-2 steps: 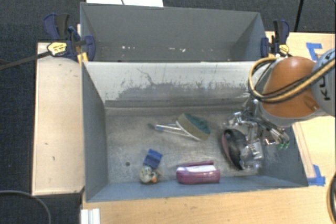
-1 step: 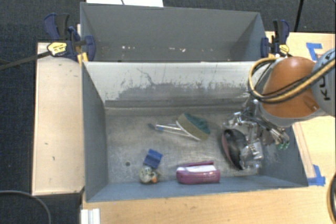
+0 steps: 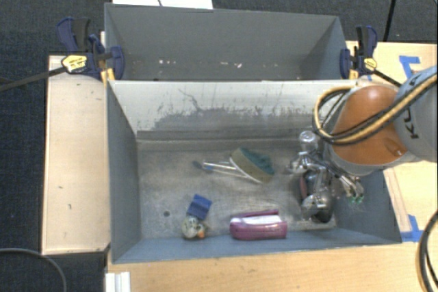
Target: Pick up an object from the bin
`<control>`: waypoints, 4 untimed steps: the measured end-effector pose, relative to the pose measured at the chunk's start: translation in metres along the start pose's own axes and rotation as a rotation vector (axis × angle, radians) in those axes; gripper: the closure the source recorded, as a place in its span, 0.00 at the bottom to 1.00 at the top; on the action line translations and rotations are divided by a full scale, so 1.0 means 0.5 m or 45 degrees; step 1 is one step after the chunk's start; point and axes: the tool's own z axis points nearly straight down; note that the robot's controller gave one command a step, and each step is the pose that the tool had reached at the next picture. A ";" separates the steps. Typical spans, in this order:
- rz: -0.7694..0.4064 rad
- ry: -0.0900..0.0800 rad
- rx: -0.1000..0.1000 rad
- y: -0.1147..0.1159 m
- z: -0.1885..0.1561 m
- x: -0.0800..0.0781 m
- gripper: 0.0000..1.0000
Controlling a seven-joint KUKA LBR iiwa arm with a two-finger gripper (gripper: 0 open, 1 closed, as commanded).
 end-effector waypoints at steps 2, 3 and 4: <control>-0.242 0.003 -0.003 0.070 -0.167 -0.162 1.00; -0.419 -0.003 0.000 0.060 -0.364 -0.174 1.00; -0.607 0.017 -0.010 0.074 -0.142 -0.144 1.00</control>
Offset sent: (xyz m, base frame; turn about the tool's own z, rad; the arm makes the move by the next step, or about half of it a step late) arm 0.0724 0.0432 0.0570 -0.2052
